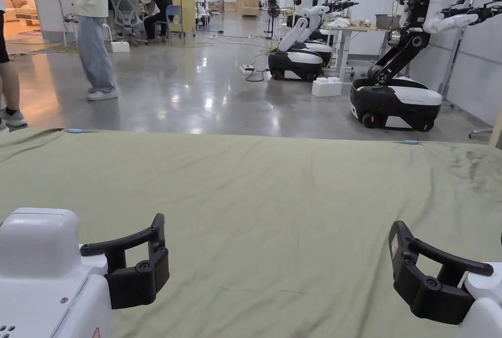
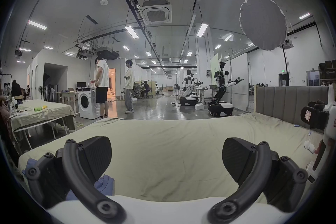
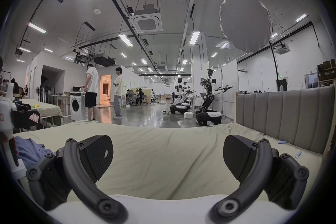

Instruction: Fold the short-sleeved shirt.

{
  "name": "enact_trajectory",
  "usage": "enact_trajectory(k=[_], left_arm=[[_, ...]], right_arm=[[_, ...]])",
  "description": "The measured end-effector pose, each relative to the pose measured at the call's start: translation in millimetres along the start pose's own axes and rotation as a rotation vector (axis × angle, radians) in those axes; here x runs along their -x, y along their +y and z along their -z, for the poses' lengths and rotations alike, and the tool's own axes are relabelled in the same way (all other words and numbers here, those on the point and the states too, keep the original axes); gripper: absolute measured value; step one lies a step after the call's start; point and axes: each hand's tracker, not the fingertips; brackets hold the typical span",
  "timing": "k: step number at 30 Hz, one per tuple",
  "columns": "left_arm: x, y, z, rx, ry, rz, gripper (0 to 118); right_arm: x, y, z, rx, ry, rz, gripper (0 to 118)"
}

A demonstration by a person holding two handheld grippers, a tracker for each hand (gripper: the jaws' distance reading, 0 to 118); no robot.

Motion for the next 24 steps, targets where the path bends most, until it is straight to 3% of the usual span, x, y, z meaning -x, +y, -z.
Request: enact_trajectory(k=[22, 23, 24], left_arm=[[6.4, 1.2, 1.5, 0.025, -0.019, -0.023, 118], [7.2, 1.0, 0.4, 0.034, -0.044, -0.037, 114], [7.7, 1.2, -0.3, 0.038, -0.06, -0.051, 73]], right_arm=[[2.5, -1.0, 0.5, 0.022, 0.005, 0.016, 118], [2.0, 0.5, 0.2, 0.038, 0.032, 0.023, 115], [2.1, 0.7, 0.0, 0.042, 0.062, 0.021, 88]])
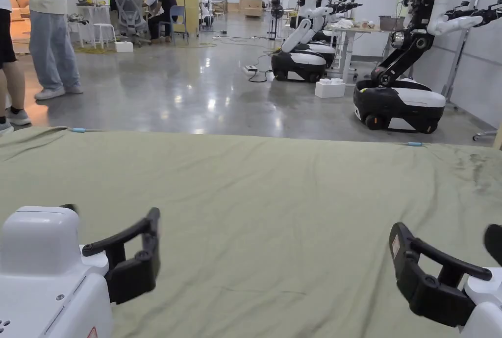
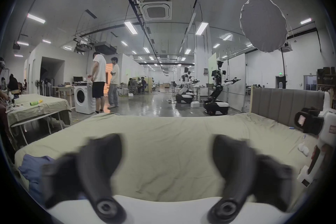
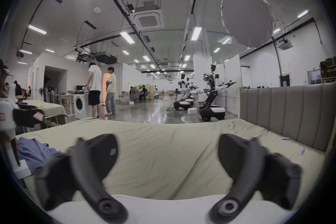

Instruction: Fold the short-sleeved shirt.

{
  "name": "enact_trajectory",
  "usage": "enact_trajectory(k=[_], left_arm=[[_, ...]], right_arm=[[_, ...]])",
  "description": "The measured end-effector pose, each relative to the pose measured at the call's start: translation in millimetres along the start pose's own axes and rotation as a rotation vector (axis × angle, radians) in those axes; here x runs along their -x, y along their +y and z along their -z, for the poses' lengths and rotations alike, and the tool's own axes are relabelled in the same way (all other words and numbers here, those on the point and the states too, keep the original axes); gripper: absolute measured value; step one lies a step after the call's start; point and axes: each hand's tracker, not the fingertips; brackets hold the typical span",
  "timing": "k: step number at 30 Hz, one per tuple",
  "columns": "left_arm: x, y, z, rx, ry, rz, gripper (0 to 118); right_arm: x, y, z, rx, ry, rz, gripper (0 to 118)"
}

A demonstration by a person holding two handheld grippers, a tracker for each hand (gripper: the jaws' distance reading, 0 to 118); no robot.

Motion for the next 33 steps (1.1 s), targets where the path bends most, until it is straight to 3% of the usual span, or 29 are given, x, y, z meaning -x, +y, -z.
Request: enact_trajectory(k=[1, 2, 3, 7, 10, 13, 18, 24, 29, 33], left_arm=[[0.2, 0.0, 0.8, -0.002, 0.003, -0.011, 22], [-0.2, 0.0, 3.7, 0.007, 0.019, -0.019, 0], [-3.0, -1.4, 5.0, -0.012, 0.06, -0.019, 0], [-2.3, 0.5, 2.5, 0.005, 0.016, -0.012, 0], [2.4, 3.4, -0.2, 0.005, 0.018, -0.028, 0], [20.3, 9.6, -17.2, 0.015, 0.045, -0.047, 0], [72.6, 13.9, -86.8, 0.033, 0.302, 0.018, 0], [135.6, -2.3, -159.4, 0.134, 0.628, -0.016, 0], [177.0, -18.1, -172.1, 0.209, 0.655, -0.13, 0], [217.2, -33.0, -147.8, 0.32, 0.565, -0.186, 0]], right_arm=[[2.1, -2.1, -1.0, -0.023, -0.016, -0.007, 36], [4.2, -3.4, -0.4, -0.062, -0.071, -0.039, 3], [4.6, -4.4, -1.1, -0.064, -0.128, -0.068, 3], [-7.1, -2.7, -5.3, -0.034, -0.044, 0.019, 3], [-1.9, -2.5, -3.2, -0.025, -0.036, 0.032, 3], [20.7, -1.5, 3.1, -0.011, 0.077, 0.061, 3], [104.2, -4.4, 36.5, 0.018, 0.374, 0.114, 3], [223.9, -15.9, 52.9, 0.101, 0.72, 0.13, 3], [277.0, -28.5, 55.9, 0.156, 0.865, 0.101, 3], [289.2, -37.9, 61.9, 0.197, 0.877, 0.069, 3]])
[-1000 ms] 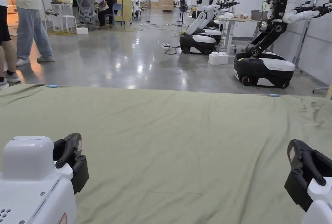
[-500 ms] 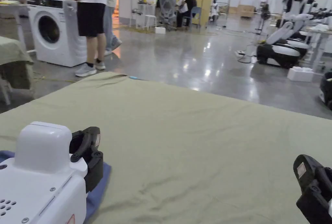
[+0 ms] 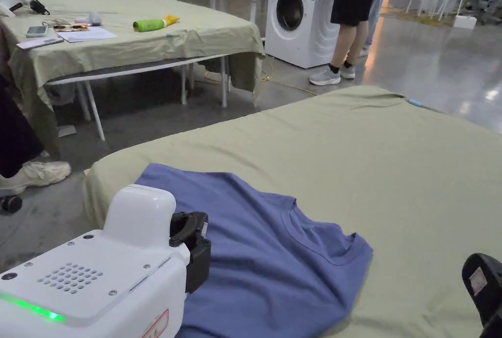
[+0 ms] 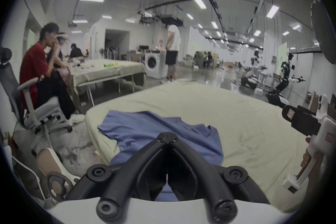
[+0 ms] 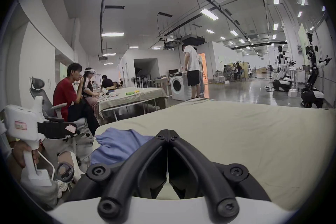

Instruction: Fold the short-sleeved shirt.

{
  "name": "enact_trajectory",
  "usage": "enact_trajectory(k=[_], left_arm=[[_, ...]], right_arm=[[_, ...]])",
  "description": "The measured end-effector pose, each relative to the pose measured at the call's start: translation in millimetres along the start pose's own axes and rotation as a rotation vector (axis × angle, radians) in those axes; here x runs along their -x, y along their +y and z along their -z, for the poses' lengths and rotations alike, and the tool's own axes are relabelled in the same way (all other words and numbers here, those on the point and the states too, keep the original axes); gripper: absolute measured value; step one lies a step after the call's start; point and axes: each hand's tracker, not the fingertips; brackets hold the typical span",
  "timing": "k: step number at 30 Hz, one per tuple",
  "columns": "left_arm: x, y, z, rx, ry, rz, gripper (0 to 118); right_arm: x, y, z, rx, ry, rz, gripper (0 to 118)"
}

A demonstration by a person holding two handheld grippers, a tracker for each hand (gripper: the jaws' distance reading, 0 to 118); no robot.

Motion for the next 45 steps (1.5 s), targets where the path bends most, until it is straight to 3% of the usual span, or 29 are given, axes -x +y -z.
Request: enact_trajectory(k=[2, 3, 5, 6, 11, 14, 17, 19, 21, 26, 30, 34, 38, 43, 45], left_arm=[[5.6, -0.3, 31.6, 0.07, -0.086, 0.015, 0], [9.2, -2.4, 49.7, 0.106, -0.168, 0.007, 15], [12.0, -9.4, 84.8, 0.169, -0.253, -0.028, 103], [9.7, -15.0, 106.9, 0.244, -0.28, -0.022, 118], [-7.9, -40.6, 180.8, 0.413, -0.331, 0.011, 118], [-29.4, -61.4, 219.7, 0.53, -0.221, 0.114, 116], [-44.2, -58.2, 207.6, 0.478, -0.178, 0.162, 109], [-38.2, -51.1, 194.8, 0.445, -0.163, 0.063, 71], [-20.0, -43.3, 192.8, 0.46, -0.167, -0.098, 12], [15.0, -44.8, 201.3, 0.468, -0.243, -0.409, 12], [11.8, -26.0, 179.2, 0.357, -0.349, -0.533, 12], [-5.9, -0.5, 164.8, 0.289, -0.354, -0.491, 12], [-38.9, 12.3, 160.9, 0.225, -0.53, -0.614, 12], [-151.5, 35.3, 147.9, 0.216, -0.746, -0.48, 12], [-206.5, 36.0, 140.0, 0.234, -0.897, -0.467, 12]], right_arm=[[-5.6, -4.1, 3.6, 0.027, -0.012, 0.001, 3], [-10.3, -6.2, 6.1, 0.045, -0.029, 0.006, 3], [-16.2, -9.0, 10.6, 0.075, -0.061, 0.025, 3], [-20.4, -10.6, 12.9, 0.088, -0.077, 0.033, 3], [-37.6, -16.7, 19.8, 0.138, -0.13, 0.034, 3], [-44.0, -19.3, 23.1, 0.156, -0.144, 0.044, 3], [-49.1, -21.4, 24.0, 0.172, -0.152, 0.048, 3], [-52.9, -22.7, 24.2, 0.183, -0.155, 0.055, 3], [-55.2, -24.3, 24.1, 0.19, -0.151, 0.081, 3], [-59.3, -26.1, 16.8, 0.189, -0.172, 0.12, 3], [-65.3, -24.5, 9.7, 0.189, -0.217, 0.143, 3], [-65.7, -16.5, 5.2, 0.166, -0.286, 0.157, 3], [-78.9, -12.3, -24.6, 0.122, -0.379, 0.215, 3], [-95.2, -7.0, -81.0, 0.081, -0.546, 0.22, 3], [-99.5, -4.4, -110.3, 0.062, -0.646, 0.203, 3]])
